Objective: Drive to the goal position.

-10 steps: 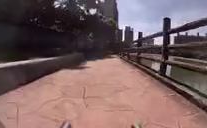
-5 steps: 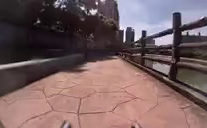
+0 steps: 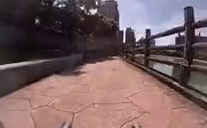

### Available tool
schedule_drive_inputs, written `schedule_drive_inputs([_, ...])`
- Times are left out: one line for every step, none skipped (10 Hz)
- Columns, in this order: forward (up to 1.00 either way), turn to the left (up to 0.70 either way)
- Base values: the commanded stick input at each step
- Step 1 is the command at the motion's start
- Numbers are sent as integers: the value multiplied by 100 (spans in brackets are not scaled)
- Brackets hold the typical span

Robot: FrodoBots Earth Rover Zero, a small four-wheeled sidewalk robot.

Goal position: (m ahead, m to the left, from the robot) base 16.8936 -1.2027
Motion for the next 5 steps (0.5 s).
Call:
schedule_drive_inputs([70,-35])
schedule_drive_inputs([70,-35])
schedule_drive_inputs([70,-5])
schedule_drive_inputs([70,0])
schedule_drive_inputs([70,0])
